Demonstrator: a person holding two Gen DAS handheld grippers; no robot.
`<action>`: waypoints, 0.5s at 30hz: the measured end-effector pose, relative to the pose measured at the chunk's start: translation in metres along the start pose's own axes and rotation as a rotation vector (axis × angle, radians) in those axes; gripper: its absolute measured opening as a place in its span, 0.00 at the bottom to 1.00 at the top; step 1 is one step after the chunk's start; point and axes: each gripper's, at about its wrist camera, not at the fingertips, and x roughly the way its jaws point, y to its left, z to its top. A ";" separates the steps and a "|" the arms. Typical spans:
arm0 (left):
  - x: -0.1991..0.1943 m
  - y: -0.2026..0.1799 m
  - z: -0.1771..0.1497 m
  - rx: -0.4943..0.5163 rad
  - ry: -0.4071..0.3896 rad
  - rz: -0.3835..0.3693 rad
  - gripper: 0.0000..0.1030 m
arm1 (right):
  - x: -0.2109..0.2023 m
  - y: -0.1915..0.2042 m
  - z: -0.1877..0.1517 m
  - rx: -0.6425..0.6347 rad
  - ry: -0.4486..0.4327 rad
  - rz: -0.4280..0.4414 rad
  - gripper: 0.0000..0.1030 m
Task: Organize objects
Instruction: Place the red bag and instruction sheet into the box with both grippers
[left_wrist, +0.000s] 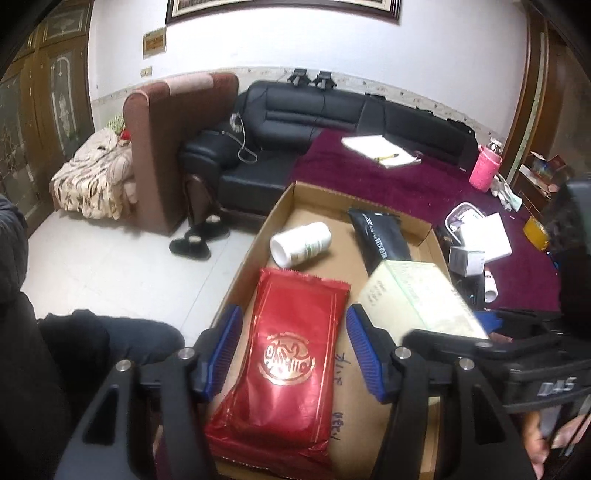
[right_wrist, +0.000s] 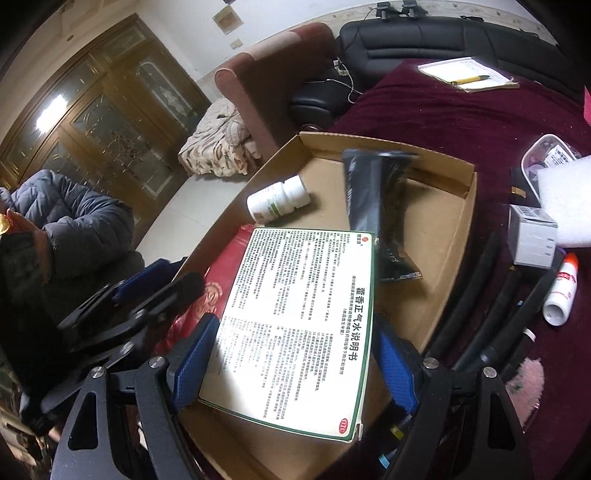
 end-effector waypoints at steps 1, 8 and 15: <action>-0.001 0.002 0.000 -0.002 -0.012 0.014 0.56 | -0.002 0.001 -0.002 0.006 -0.004 -0.007 0.85; -0.001 0.016 -0.002 -0.038 -0.026 0.042 0.57 | 0.014 0.008 -0.018 0.012 0.110 0.016 0.90; -0.011 0.005 -0.014 -0.022 -0.062 -0.023 0.59 | -0.026 -0.018 -0.020 0.012 0.086 0.111 0.90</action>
